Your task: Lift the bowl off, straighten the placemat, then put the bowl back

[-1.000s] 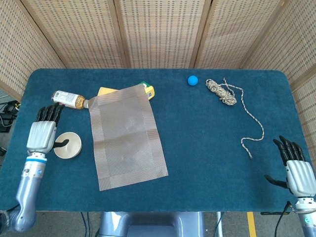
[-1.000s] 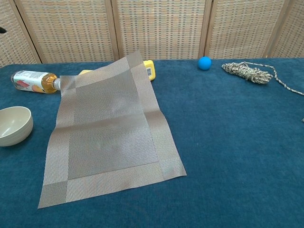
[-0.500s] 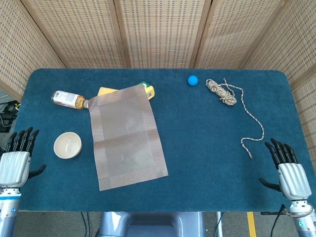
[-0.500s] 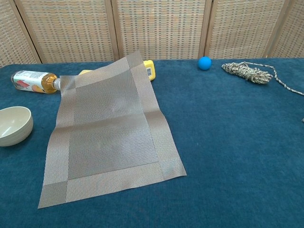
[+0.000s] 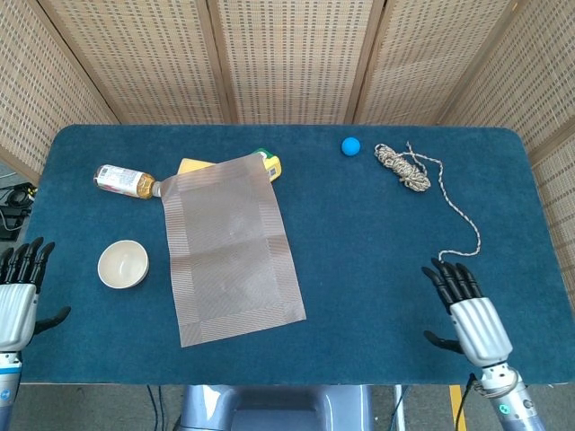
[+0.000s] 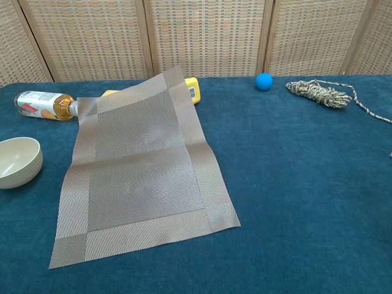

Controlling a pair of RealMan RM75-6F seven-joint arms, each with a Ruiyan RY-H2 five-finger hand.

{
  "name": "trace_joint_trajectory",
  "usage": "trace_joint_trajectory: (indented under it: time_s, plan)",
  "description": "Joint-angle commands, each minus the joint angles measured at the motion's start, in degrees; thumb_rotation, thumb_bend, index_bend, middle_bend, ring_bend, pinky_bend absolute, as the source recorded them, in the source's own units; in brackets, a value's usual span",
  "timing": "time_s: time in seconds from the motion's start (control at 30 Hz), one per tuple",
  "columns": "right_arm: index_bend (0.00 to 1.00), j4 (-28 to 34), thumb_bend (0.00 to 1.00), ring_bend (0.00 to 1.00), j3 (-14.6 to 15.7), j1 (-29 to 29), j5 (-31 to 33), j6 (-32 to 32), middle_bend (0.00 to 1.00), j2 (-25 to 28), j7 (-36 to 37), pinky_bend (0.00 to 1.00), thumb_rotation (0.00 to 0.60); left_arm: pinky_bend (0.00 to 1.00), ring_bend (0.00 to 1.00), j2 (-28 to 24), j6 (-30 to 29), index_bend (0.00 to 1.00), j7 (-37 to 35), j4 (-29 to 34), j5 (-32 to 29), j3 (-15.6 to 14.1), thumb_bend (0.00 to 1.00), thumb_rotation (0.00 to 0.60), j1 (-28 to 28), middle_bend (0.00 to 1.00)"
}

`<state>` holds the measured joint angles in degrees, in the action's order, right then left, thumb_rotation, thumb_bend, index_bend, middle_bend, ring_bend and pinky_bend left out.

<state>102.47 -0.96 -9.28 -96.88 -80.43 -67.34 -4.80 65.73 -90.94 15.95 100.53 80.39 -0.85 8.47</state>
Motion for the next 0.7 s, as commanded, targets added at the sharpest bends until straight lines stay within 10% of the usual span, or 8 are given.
trace_joint_trajectory:
  time_s: [0.03,0.7]
  plan:
    - [0.02,5.6,0.05,0.00,-1.2,-3.9,-0.1,5.4,0.00,-3.5,-4.8,0.00,0.600,0.00,0.00,-0.1,0.3,0.00,-0.3,0.0,0.1,0.2,0.11,0.600,-0.2,0.00]
    - [0.03,5.1,0.05,0.00,-8.2,-14.6,19.4,17.6,0.00,-23.1,-20.7,0.00,0.600,0.00,0.00,-0.3,4.0,0.00,-1.8,-0.9,-0.1,1.2,0.11,0.600,-0.3,0.00]
